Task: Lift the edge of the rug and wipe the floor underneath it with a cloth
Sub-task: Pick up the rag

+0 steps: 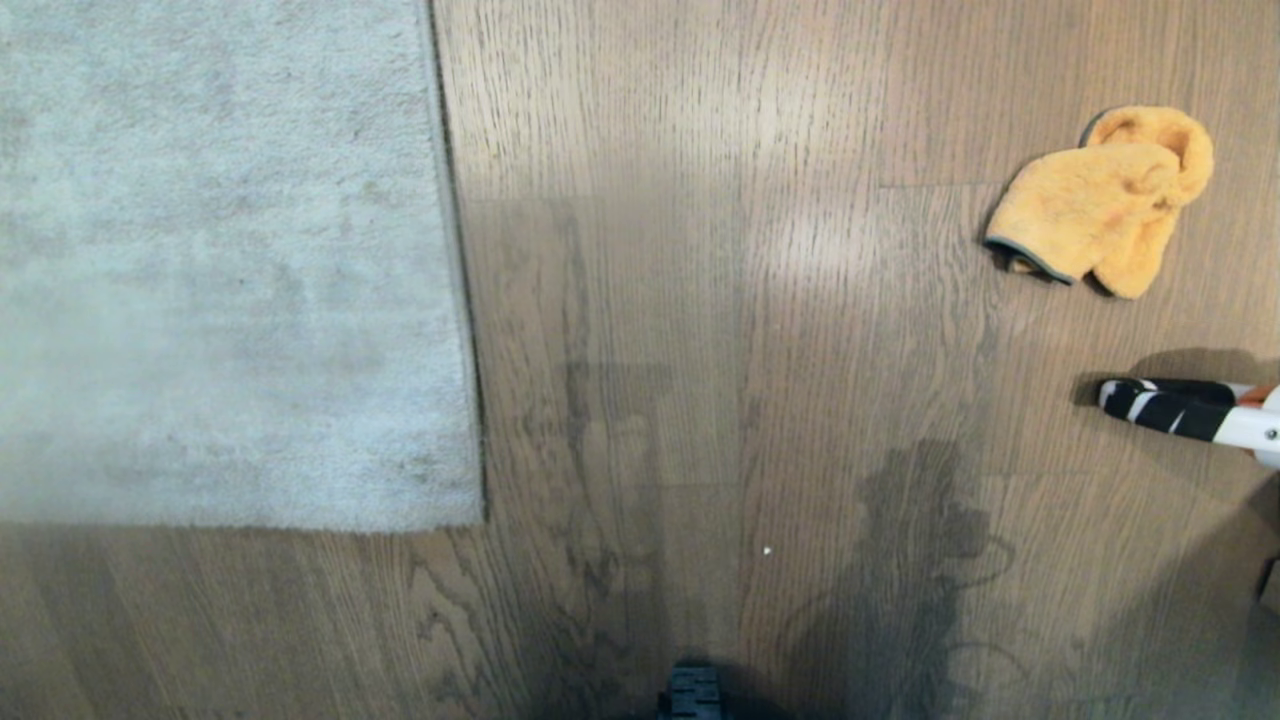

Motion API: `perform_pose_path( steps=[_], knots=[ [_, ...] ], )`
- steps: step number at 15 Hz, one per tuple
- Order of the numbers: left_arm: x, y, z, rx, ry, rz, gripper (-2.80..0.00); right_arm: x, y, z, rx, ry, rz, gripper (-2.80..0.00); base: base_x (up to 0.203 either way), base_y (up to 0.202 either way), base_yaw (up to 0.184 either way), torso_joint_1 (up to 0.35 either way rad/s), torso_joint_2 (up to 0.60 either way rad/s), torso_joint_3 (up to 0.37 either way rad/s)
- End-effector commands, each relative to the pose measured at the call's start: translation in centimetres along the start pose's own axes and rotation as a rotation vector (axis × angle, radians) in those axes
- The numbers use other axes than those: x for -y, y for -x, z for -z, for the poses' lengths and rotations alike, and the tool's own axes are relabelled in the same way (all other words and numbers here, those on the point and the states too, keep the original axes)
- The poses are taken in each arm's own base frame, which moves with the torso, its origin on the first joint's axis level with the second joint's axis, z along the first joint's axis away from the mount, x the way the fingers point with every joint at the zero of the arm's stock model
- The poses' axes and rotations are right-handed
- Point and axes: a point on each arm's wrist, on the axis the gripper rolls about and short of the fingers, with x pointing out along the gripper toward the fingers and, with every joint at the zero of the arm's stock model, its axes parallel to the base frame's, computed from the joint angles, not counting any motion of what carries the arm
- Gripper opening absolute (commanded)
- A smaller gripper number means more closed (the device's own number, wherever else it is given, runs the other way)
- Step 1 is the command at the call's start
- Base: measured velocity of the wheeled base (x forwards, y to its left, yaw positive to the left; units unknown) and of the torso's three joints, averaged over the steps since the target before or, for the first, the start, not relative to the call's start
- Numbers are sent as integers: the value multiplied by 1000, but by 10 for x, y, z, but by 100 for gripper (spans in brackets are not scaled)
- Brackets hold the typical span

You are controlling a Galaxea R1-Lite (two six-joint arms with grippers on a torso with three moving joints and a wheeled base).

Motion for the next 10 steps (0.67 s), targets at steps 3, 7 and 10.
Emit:
perform_pose_path(
  steps=[3,7,10],
  knots=[
    [0,0,0,0,1,1,-280,0,0,0,0,0,1,-280,0,0,0,0,0,0],
    [0,0,0,0,1,0,-280,0,0,0,0,0,1,-280,0,0,0,0,0,0],
    [0,0,0,0,1,0,-280,0,0,0,0,-1,-1,-280,0,0,0,0,0,0]
  ],
)
